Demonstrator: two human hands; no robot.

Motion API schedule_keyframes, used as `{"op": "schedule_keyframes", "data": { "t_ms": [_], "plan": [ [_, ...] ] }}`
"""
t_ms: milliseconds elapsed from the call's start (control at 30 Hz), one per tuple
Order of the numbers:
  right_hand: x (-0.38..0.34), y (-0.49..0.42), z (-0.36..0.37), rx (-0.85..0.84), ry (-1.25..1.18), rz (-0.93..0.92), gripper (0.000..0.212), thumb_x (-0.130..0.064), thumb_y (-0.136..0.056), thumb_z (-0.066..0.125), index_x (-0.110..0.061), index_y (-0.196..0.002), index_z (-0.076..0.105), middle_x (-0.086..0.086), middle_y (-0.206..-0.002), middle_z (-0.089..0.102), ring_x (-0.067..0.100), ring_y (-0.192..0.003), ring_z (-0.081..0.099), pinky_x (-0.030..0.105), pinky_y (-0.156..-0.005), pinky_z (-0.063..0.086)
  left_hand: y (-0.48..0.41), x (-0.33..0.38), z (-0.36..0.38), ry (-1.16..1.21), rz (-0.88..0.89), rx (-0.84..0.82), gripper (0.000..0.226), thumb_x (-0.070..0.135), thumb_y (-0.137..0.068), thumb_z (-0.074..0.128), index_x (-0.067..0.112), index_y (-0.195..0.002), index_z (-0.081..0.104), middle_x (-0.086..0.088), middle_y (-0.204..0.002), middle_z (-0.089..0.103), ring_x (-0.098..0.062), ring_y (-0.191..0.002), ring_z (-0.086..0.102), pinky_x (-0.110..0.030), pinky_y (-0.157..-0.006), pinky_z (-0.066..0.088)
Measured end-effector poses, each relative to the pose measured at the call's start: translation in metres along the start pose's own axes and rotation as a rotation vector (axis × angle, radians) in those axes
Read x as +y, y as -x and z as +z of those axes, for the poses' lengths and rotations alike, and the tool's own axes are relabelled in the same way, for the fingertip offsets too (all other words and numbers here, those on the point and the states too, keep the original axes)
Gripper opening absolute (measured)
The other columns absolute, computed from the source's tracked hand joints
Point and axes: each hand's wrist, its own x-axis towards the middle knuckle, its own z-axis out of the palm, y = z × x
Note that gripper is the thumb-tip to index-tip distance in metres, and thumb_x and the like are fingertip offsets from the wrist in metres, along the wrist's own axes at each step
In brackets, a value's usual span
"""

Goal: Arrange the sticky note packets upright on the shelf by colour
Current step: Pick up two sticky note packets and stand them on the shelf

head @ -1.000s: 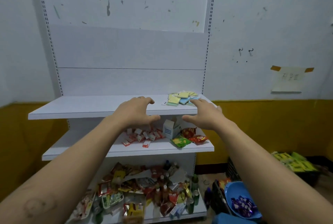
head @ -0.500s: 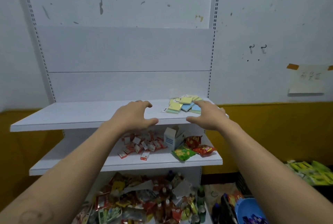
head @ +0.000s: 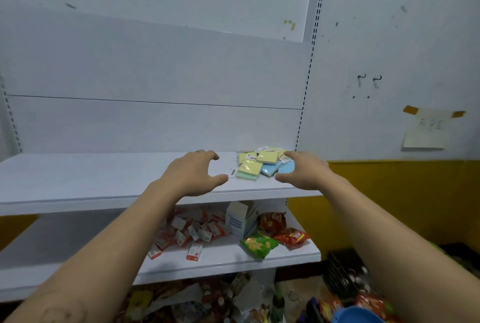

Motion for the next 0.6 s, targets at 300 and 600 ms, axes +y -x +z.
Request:
{"op": "schedule_keyframes", "data": {
  "t_ms": [300,600],
  "plan": [
    [-0.027,-0.084,0.031,0.003,0.081,0.086,0.077,-0.057,-0.082,0.06,-0.03,-0.147,0.029,0.001,-0.151,0.038,0.026,-0.133,0.041,0.048,-0.106,0.037,-0.095,-0.066,0.044,0.125,0.036,-0.052,0.062,0.059,-0.086,0.051,0.03,-0.138,0.04,0.005,-0.144,0.044,-0.017,-0.129,0.044,-0.037,-0.097,0.039],
    [0.01,-0.132,0.062,-0.015,0.11,0.212,0.073,-0.054,-0.085,0.059,-0.028,-0.147,0.03,-0.001,-0.151,0.038,0.025,-0.135,0.038,0.048,-0.107,0.032,-0.174,-0.063,0.104,0.164,0.117,-0.122,0.06,0.056,-0.086,0.052,0.029,-0.138,0.041,0.005,-0.142,0.046,-0.018,-0.128,0.045,-0.038,-0.095,0.041]
  ]
}}
